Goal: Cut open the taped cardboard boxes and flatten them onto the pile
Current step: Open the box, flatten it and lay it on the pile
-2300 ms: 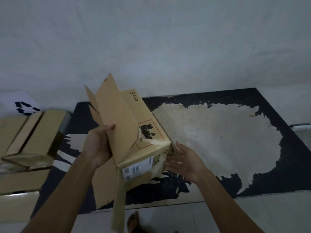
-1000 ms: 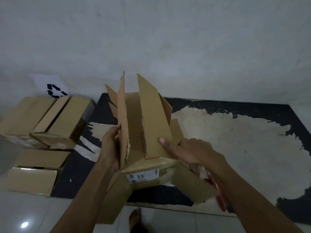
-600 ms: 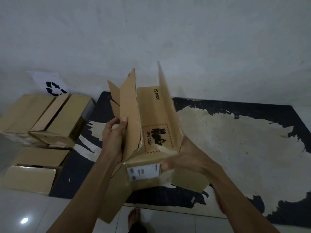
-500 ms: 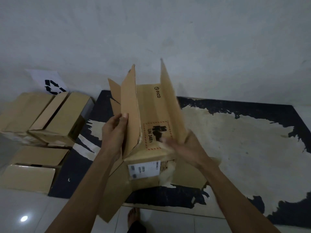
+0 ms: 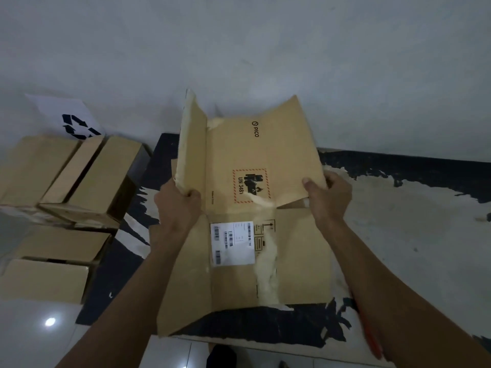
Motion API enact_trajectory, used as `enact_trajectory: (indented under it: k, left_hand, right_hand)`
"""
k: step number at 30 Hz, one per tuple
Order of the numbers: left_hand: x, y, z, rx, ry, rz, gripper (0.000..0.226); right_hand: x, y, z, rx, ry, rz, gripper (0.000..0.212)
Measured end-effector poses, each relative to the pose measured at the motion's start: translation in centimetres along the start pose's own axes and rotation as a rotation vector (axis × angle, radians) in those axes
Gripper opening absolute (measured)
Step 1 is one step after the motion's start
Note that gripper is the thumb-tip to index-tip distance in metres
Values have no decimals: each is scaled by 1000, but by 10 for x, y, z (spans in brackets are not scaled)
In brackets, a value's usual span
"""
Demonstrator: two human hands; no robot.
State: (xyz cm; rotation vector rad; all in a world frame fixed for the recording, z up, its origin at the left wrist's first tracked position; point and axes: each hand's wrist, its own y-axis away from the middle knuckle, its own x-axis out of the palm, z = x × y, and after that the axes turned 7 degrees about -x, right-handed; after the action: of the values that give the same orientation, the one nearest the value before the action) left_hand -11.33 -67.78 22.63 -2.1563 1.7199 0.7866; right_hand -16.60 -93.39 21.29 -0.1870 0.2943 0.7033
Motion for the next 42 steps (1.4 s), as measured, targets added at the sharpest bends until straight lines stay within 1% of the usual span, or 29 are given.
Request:
enact_trajectory:
  k: [2, 5, 6, 8, 11, 14, 15, 16, 17, 18, 19, 20, 21, 23, 24, 25, 27, 28, 31, 33, 35, 39, 42]
  left_hand:
    - [11, -17, 19, -107, 43, 3, 36]
    - [25, -31, 37, -239, 66, -37, 54]
    - [30, -34, 41, -264, 77, -58, 62]
    - [41, -41, 55, -250, 79, -76, 74]
    - [59, -51, 83, -194, -80, -57, 73]
    - [66, -58, 109, -198, -355, -63, 72]
    - [66, -60, 115, -187, -443, -63, 74]
    - [66, -62, 124, -176, -499, -59, 79]
    - [66, -64, 130, -165, -524, -50, 83]
    - [67, -65, 136, -134, -536, -38, 85]
    - [68, -63, 139, -61, -553, -27, 82]
    - [70, -58, 140, 48, -576, -19, 76]
    - [72, -50, 138, 169, -590, -5, 68]
    - [79, -29, 138, 381, -590, 82, 55]
    - [84, -16, 141, 449, -591, 163, 53]
    - [89, -2, 148, 478, -598, 252, 53]
    - [96, 20, 165, 455, -643, 384, 59]
    - [99, 28, 174, 440, -681, 410, 62]
    - [102, 38, 185, 430, -760, 390, 65]
    - [101, 39, 182, 447, -749, 368, 66]
    - [101, 42, 183, 462, -737, 351, 65]
    - [105, 43, 186, 471, -684, 338, 63]
    - [103, 47, 195, 546, -672, 316, 57]
  right_hand:
    - [9, -6, -15, -16, 122, 56, 26]
    - [26, -12, -38, 54, 232, 108, 33]
    - [31, -13, -44, 67, 260, 120, 35]
    - [40, -16, -57, 96, 306, 137, 43]
    - [51, -11, -77, 166, 385, 153, 52]
    - [58, -6, -95, 242, 528, 149, 58]
    - [59, -3, -100, 237, 626, 145, 63]
    - [60, 2, -104, 195, 739, 153, 68]
    - [60, 10, -108, 107, 832, 178, 72]
    - [60, 20, -112, -6, 886, 234, 72]
    - [60, 33, -119, -121, 914, 313, 71]
    - [60, 46, -127, -210, 937, 400, 69]
    - [59, 59, -134, -252, 965, 492, 68]
    - [57, 75, -146, -184, 1000, 640, 66]
    - [57, 77, -151, -137, 1002, 678, 66]
    - [58, 75, -152, -113, 1006, 699, 66]
    - [60, 71, -148, -105, 1026, 725, 66]
    - [61, 71, -146, -106, 1024, 724, 67]
    - [61, 97, -143, -179, 1003, 684, 69]
    - [59, 131, -145, -274, 1019, 712, 70]
    - [53, 156, -150, -324, 1002, 687, 67]
    - [48, 155, -157, -358, 996, 640, 67]
    - [52, 154, -158, -364, 1008, 645, 69]
